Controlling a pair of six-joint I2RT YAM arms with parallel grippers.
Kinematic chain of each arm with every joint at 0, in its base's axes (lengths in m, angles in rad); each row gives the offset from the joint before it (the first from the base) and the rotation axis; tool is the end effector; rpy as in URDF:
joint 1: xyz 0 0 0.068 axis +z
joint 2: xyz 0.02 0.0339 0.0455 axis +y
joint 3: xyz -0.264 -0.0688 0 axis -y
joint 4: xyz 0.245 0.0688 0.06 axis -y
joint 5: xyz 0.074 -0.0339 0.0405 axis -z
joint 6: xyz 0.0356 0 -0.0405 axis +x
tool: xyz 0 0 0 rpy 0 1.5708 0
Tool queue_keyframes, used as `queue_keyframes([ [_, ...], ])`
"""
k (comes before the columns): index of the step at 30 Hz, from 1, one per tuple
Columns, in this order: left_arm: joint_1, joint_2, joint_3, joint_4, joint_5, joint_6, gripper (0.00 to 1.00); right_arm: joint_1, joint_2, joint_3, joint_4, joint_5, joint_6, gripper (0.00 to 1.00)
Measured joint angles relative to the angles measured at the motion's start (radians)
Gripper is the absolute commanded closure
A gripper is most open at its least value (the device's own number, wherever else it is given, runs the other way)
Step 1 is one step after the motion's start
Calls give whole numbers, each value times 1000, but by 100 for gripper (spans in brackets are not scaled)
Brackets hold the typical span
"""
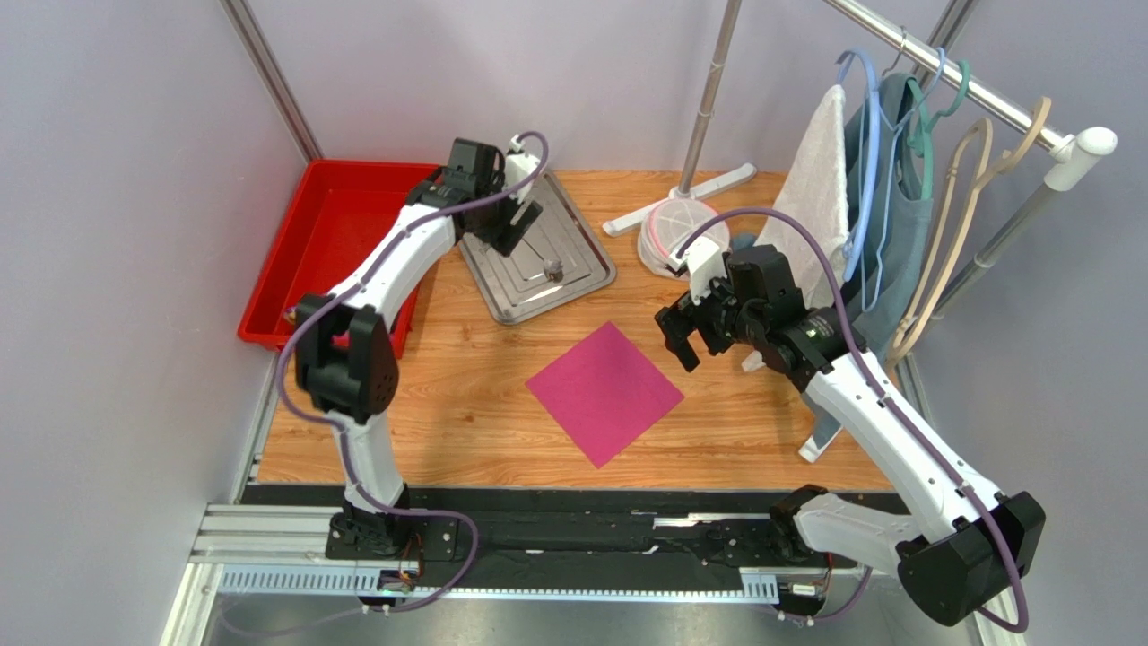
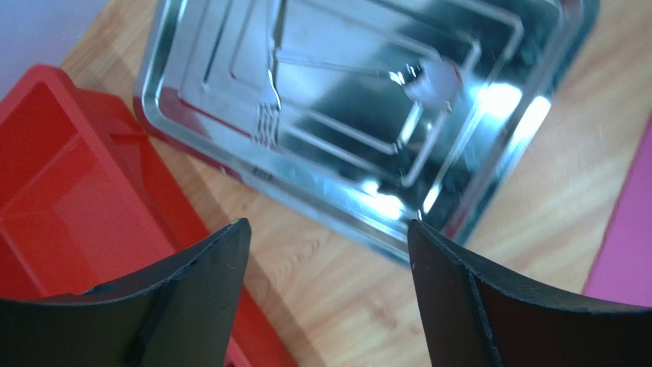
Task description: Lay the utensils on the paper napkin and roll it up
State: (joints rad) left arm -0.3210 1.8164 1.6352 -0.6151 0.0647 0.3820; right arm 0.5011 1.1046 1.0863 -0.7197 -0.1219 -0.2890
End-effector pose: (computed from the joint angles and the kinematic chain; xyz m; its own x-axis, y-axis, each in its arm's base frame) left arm 0.3908 -0.1324 0.3062 -0.4960 0.5569 -0.6662 0.5848 0.7814 0.2178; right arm 0.1981 0.1135 0.3313 -0.4072 -0.5456 -0.7324 -0.7009 0.7009 -0.1324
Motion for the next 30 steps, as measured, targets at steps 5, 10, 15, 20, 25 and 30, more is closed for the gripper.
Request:
queue_keyframes([
  [5, 1, 233, 266, -10, -50, -153, 25, -14, -2, -20, -1, -3, 10, 0],
  [10, 1, 373, 399, -32, -153, -422, 40, -16, -1, -21, -1, -11, 17, 0],
  [15, 1, 428, 406, -40, -204, -616, 41, -18, 0, -21, 0, -18, 24, 0],
  [20, 1, 497, 457, -48, -243, -747, 40, -18, 1, -21, 0, -19, 29, 0],
  [25, -3, 573, 508, -54, -266, -832, 39, -19, 2, -26, 1, -19, 32, 0],
  [30, -19, 639, 572, -63, -296, -865, 45, -34, 3, -32, 4, -20, 39, 0],
])
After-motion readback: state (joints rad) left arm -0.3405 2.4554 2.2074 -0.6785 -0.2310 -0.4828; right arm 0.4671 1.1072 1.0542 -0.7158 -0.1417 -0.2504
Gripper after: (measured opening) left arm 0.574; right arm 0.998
